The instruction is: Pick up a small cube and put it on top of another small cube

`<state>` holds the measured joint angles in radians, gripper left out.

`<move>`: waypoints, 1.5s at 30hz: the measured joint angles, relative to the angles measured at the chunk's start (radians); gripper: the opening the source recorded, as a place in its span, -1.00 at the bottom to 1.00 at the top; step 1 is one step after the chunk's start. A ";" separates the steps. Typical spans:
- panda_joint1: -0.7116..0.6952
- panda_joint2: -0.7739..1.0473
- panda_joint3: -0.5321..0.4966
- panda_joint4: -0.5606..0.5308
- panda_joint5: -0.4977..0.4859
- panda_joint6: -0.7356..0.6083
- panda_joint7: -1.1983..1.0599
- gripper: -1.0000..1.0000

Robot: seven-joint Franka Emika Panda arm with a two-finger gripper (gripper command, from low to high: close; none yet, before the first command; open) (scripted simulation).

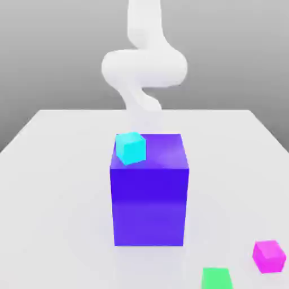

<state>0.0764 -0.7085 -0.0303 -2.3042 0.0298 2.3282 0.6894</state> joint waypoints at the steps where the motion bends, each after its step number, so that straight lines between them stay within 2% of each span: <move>1: 0.032 0.040 -0.012 -0.002 0.013 0.012 -0.048 0.00; 10: 0.270 0.372 -0.081 -0.016 0.129 0.112 -0.453 0.00; 18: 0.396 0.660 -0.042 -0.030 0.193 0.203 -0.781 0.00; 23: 0.458 0.831 -0.015 -0.042 0.153 0.269 -0.931 0.00; 29: 0.514 1.024 0.002 -0.054 0.011 0.358 -1.028 0.00; 33: 0.518 1.171 0.007 -0.028 0.000 0.467 -1.041 0.00; 34: 0.516 1.193 0.009 -0.024 0.001 0.484 -1.043 -1.00; 40: 0.516 1.203 0.010 -0.021 0.001 0.490 -1.043 -1.00; 45: 0.521 1.063 0.003 -0.051 -0.009 0.380 -1.036 -1.00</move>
<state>0.5969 0.3541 -0.0273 -2.3555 0.0213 2.7081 -0.3470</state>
